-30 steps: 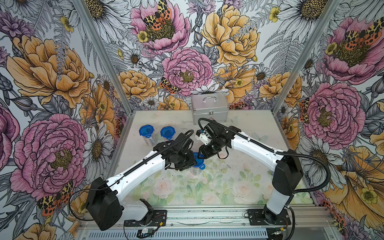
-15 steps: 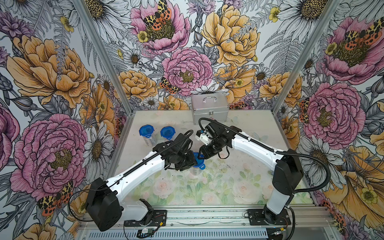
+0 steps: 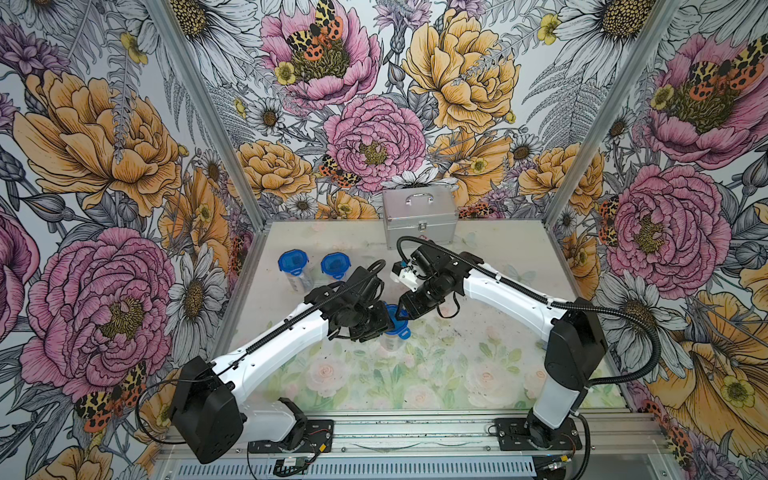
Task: Pack away toiletry kits
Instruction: Close the fastener on the container.
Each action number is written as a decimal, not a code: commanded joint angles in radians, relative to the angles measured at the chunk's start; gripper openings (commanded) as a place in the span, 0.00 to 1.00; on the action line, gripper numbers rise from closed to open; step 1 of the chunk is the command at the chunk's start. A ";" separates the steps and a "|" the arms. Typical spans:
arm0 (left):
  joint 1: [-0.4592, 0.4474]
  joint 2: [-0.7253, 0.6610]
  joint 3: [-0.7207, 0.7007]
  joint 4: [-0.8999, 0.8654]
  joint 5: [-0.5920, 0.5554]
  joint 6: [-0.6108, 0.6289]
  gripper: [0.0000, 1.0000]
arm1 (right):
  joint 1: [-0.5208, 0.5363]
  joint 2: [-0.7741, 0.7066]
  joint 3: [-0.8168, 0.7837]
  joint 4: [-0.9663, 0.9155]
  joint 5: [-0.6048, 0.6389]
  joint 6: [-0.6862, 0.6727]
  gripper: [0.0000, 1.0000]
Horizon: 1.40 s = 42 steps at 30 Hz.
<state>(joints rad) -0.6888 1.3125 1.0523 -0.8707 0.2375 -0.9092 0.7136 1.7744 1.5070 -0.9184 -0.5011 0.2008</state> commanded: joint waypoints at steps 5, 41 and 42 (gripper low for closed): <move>0.015 0.051 -0.045 0.097 -0.034 0.029 0.47 | 0.040 -0.008 -0.054 -0.054 -0.105 -0.010 0.43; 0.081 0.038 -0.033 -0.001 -0.051 0.113 0.47 | -0.015 -0.028 0.001 -0.057 0.053 0.155 0.44; 0.081 0.036 -0.035 -0.003 -0.051 0.113 0.47 | -0.014 -0.022 0.002 -0.057 0.050 0.153 0.44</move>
<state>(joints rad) -0.6167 1.3174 1.0340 -0.7883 0.2550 -0.8261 0.7025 1.7313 1.4765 -0.9672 -0.4671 0.3584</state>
